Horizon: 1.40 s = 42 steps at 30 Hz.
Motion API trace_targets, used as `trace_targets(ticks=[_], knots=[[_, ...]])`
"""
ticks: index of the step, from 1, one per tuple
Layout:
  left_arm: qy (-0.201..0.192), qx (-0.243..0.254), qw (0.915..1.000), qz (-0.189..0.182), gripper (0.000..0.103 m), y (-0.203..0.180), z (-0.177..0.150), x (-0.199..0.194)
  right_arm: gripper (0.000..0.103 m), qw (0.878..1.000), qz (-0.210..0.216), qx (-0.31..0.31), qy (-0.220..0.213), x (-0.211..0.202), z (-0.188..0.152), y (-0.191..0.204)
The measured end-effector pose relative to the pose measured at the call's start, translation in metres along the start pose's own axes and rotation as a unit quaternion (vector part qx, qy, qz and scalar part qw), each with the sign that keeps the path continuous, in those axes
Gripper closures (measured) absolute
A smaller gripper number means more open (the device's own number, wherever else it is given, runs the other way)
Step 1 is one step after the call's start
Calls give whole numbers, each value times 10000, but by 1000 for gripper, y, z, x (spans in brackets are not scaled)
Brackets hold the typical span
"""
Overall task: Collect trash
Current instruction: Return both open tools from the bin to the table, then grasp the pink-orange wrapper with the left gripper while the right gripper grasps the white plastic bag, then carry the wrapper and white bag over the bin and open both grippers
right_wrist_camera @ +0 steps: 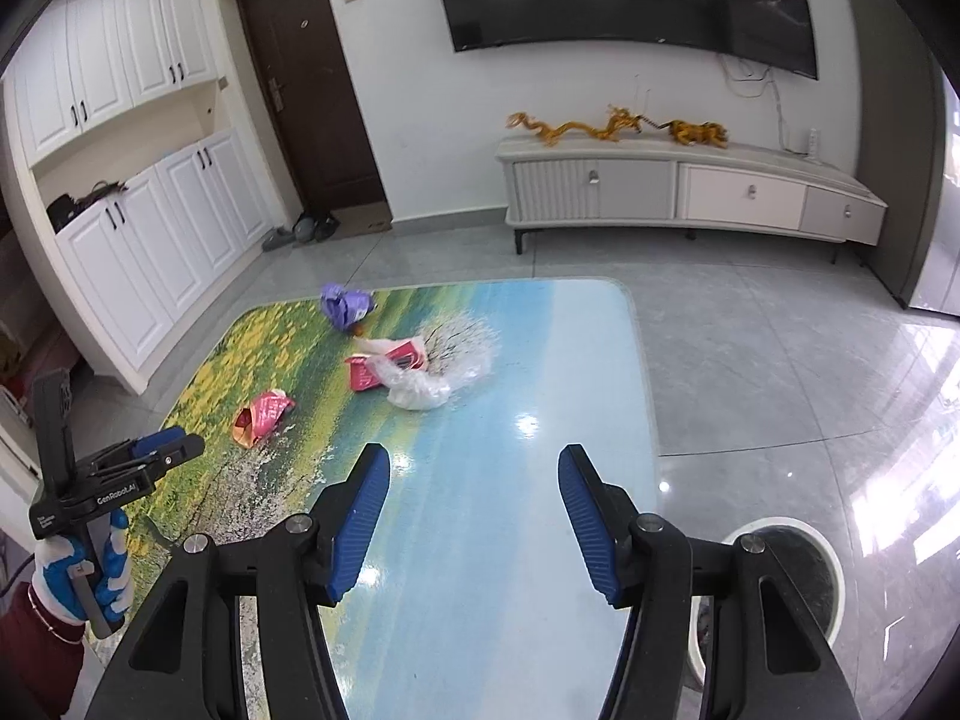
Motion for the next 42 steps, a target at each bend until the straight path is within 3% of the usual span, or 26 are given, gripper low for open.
trace_targets(ticks=[11,22,26,30,31,42], knots=[[327,229,9991,161,48,5,12,60,44,9954,532,-637,483,107,20,42],[488,241,9985,82,49,5,12,81,44,9873,555,-1239,826,176,20,56],[463,287,9985,65,55,3,10,82,44,9872,396,-1291,853,178,10,46],[498,296,9983,-21,72,-4,7,80,71,9871,297,-1291,898,173,-4,36],[499,306,9983,-24,74,-5,5,78,73,9876,307,-1249,895,169,-7,34],[270,431,9985,-190,80,-28,-9,30,75,9925,548,-850,684,101,-45,28]])
Point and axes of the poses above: each gripper's, at about its wrist camera, not at the fingertips, and x roughly the way its jaws point, y to its left, z to its top, the point moved 9 cm from there along x, roughly the way its jaws point
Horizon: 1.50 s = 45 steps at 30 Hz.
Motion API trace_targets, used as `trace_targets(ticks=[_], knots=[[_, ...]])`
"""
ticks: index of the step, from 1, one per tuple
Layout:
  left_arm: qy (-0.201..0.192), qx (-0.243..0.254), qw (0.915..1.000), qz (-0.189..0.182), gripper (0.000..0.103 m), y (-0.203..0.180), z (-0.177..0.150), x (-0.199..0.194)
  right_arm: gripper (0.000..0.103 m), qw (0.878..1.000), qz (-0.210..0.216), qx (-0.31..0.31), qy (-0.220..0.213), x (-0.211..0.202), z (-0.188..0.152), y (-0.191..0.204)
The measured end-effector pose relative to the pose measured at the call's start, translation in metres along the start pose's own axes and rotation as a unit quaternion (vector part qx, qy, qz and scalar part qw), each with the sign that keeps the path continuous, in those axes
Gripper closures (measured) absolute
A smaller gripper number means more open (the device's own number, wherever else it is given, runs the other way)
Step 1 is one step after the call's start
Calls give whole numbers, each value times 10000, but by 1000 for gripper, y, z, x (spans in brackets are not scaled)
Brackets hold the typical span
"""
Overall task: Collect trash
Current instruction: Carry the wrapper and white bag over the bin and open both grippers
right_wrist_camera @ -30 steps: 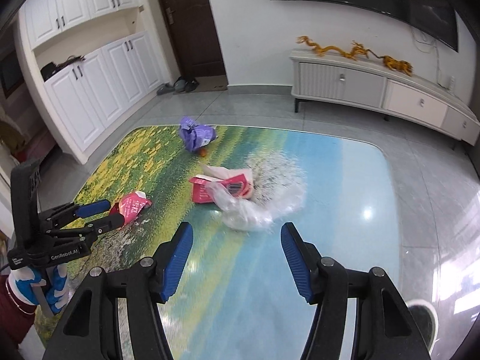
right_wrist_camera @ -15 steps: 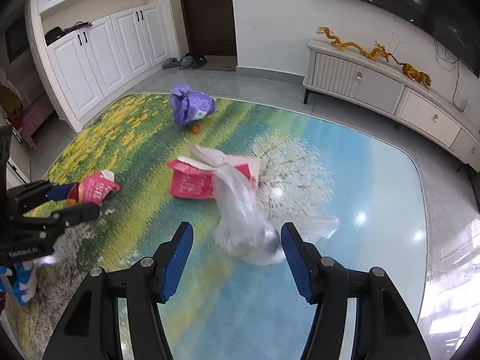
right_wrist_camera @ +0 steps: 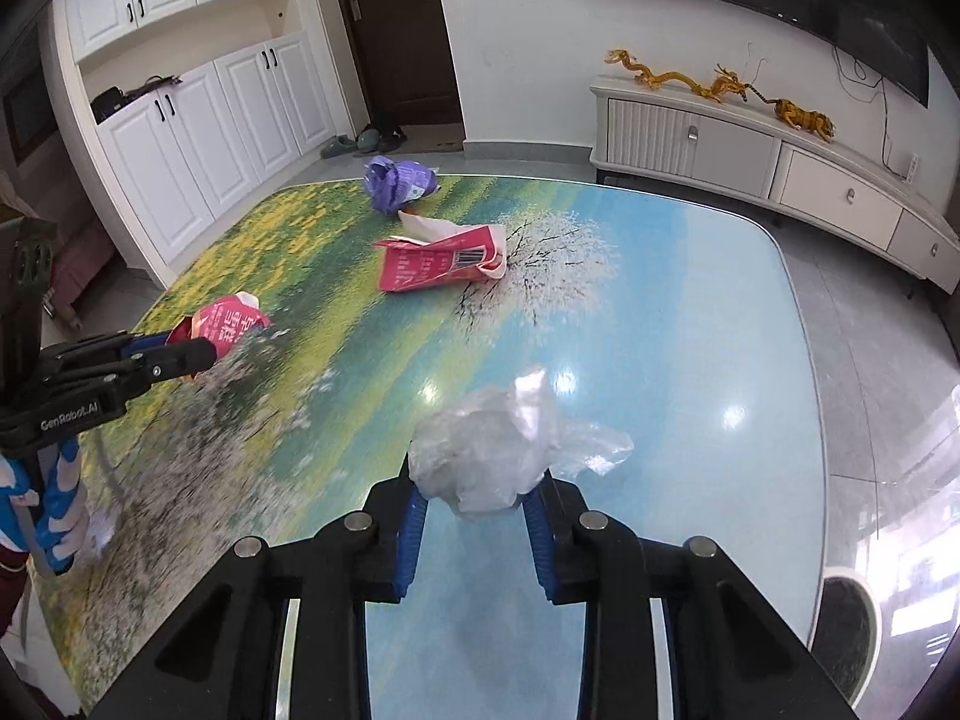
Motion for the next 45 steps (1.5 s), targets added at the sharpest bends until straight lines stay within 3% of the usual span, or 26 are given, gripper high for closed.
trace_targets(ticks=[12,23,35,45], knots=[[-237,302,9989,-282,80,-55,-14,-54,75,9966,-231,457,-641,-104,-33,-27],[-35,799,9930,-874,80,-157,-12,-48,75,9812,-779,1472,-977,-177,-99,-128],[493,1757,9689,-1673,80,-329,-6,8,74,9593,-987,2537,-753,-178,-177,-225],[868,2173,9521,-1969,79,-439,-11,68,72,9511,-1049,2875,-426,-153,-198,-272]])
Point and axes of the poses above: each gripper's, at about its wrist camera, not at the fingertips, and x roughly the way its jaws point, y to its left, z to its top, the point moved 9 cm from there along x, roughly the way its jaws point
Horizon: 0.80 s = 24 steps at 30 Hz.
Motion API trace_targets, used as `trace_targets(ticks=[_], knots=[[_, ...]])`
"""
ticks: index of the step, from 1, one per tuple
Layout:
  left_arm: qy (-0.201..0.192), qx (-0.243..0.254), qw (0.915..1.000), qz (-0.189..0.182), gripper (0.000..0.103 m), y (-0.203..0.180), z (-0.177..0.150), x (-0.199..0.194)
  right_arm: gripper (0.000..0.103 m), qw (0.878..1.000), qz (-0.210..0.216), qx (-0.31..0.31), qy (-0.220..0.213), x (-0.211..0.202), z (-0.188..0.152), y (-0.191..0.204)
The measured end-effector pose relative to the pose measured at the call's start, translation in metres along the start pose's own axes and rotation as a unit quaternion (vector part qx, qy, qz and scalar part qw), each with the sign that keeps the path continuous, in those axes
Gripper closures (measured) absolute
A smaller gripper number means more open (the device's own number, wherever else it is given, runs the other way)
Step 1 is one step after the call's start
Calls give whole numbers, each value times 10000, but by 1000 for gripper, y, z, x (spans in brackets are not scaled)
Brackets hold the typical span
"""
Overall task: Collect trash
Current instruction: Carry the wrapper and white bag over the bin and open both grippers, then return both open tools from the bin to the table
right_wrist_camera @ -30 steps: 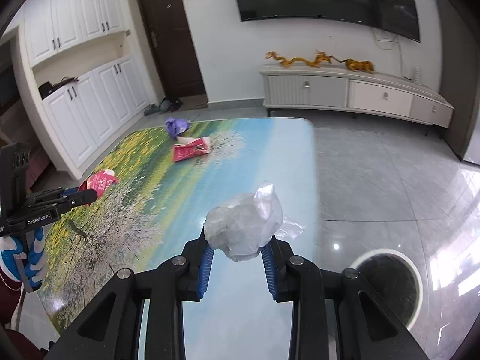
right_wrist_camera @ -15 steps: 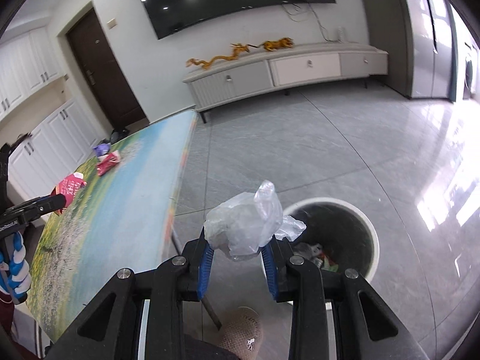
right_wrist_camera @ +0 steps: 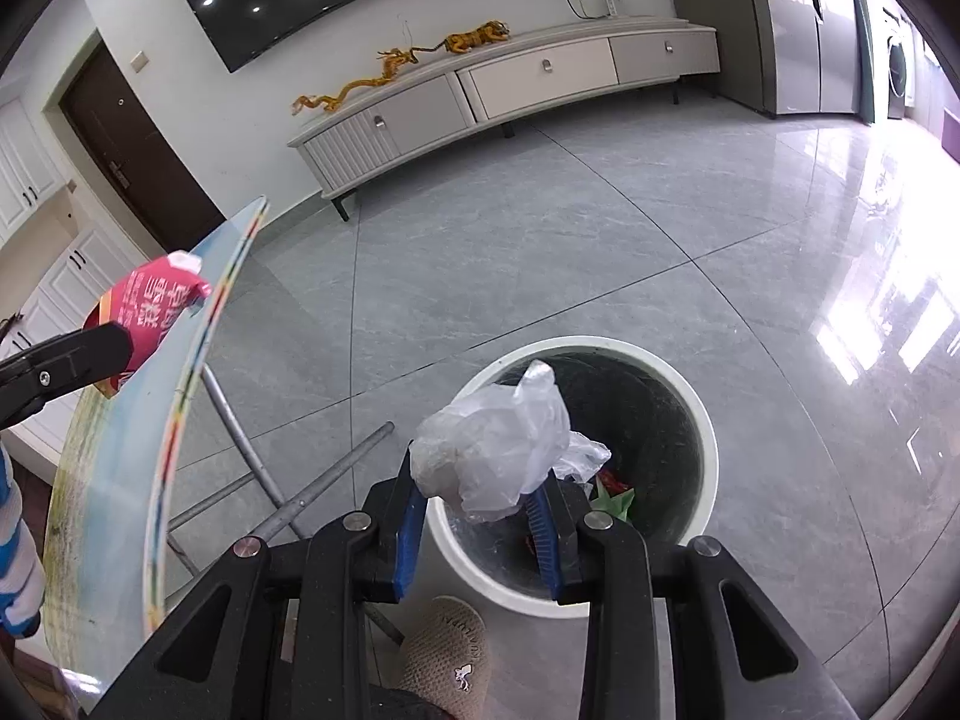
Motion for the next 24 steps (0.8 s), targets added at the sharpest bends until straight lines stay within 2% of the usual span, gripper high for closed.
trace_targets(ticks=[4,6,7,9,11,17,24], knots=[[70,12,10000,-49,79,-16,16,28,62,9998,-136,131,66,11,5,-14],[94,-50,9999,-90,76,-20,23,38,59,9997,-138,184,99,16,7,-18],[114,-73,9999,-108,72,-22,25,42,55,9996,-168,188,121,18,7,-19],[93,-96,9999,-99,56,-22,29,45,54,9995,-235,184,144,19,8,-21],[46,-103,9999,-109,51,-24,30,43,54,9994,-244,220,137,18,7,-23],[-42,-4,10000,49,51,-19,21,25,53,9990,-347,260,99,6,4,-25],[-177,-232,9992,269,47,9,2,-13,49,9991,-335,217,-144,-21,10,-9]])
Point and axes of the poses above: each gripper's, at about its wrist camera, not at the fingertips, and x roughly the way its jaws point, y to its left, z to its top, the point moved 9 cm from there along x, roughly the way its jaws point
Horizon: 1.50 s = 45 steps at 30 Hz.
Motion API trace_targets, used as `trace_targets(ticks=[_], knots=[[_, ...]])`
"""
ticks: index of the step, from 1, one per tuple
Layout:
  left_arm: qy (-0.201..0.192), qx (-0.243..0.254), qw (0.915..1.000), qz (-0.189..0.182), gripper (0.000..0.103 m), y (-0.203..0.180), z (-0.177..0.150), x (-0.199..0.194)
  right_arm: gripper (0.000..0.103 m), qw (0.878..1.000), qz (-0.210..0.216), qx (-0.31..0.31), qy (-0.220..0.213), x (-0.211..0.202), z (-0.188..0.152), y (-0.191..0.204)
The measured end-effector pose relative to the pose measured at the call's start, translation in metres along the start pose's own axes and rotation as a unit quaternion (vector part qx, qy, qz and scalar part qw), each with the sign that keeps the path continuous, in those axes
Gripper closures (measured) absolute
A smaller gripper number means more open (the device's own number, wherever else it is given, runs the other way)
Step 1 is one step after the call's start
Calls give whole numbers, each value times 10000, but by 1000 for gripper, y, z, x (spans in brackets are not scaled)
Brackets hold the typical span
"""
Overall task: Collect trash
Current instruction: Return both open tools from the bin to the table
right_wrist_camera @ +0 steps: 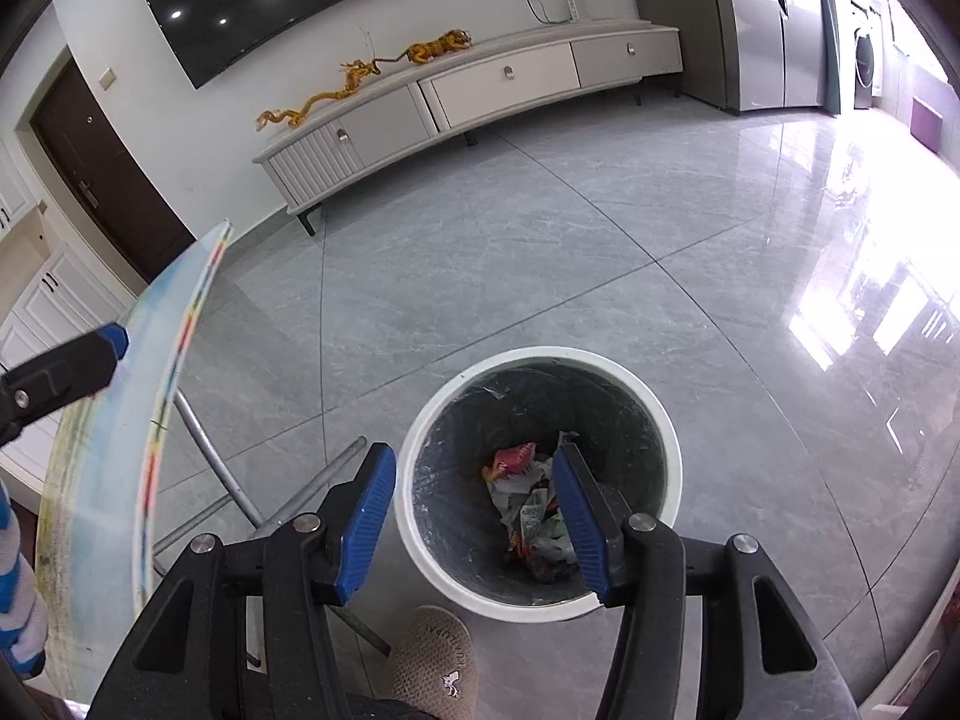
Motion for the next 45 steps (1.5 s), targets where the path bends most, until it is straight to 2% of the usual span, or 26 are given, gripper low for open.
trace_targets(ticks=[6,10,16,22,30,45], knots=[[-285,-254,9986,357,44,40,-15,-45,48,9994,81,-229,-251,-31,1,30],[-562,-436,9944,782,44,69,-28,-84,46,9982,113,-407,-429,-53,3,53],[-1118,-499,9772,1733,43,106,-43,-153,42,9951,216,-672,-695,-85,7,94],[-1605,-616,9587,2266,35,131,-63,-216,37,9897,378,-1043,-908,-107,10,146],[-1948,-844,9457,2461,34,151,-94,-269,37,9828,598,-1505,-885,-113,-3,212],[-2295,-1337,9333,2418,33,192,-141,-318,36,9732,604,-2124,-644,-114,-34,295]])
Point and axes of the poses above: each gripper's, at about its wrist camera, not at the fingertips, and x roughly the way its jaws point, y to its left, z to its top, the point moved 9 cm from there along x, roughly the way its jaws point
